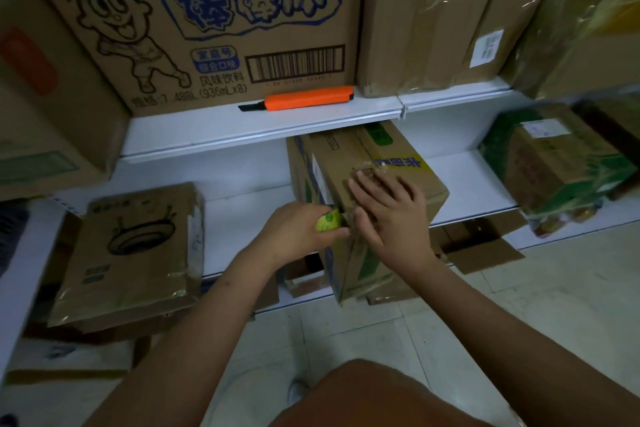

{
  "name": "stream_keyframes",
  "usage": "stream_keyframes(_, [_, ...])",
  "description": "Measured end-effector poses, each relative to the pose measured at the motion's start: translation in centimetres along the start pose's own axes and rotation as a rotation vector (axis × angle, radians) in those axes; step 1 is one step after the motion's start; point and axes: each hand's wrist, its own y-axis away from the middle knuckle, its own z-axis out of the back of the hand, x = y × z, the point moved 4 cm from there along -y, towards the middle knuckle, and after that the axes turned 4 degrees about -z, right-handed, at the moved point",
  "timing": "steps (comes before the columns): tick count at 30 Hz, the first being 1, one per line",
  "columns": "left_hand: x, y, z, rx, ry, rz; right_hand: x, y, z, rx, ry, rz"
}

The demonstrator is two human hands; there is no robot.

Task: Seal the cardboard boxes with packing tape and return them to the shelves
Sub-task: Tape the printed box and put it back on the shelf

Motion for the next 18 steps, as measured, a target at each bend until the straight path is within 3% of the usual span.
stream_keyframes(3, [0.8, 0.2, -0.4, -0.033, 0.025, -0.01, 1.1, -1.1, -0.5, 0.275, 0.068, -0.185])
stream_keyframes(7, [2.7, 0.8, -1.3, -0.01, 0.278, 0.022, 2.8, -1.3, -1.3, 0.433, 0.194, -0.138])
stream_keyframes(11, [3.8, 1.6, -2.3, -0.023, 0.607, 0.058, 4.8, -3.5, -0.4, 0.293, 0.02, -0.203])
stream_keyframes(15, [2.8, 1.7, -2.3, -0.059, 0.573, 0.078, 5.5, -10.1, 1.3, -0.062, -0.061, -0.119])
stream_keyframes(18, [2.4, 1.5, -2.1, -0.068, 0.546, 0.054, 4.8, -15.5, -0.6, 0.107, 0.03, -0.035])
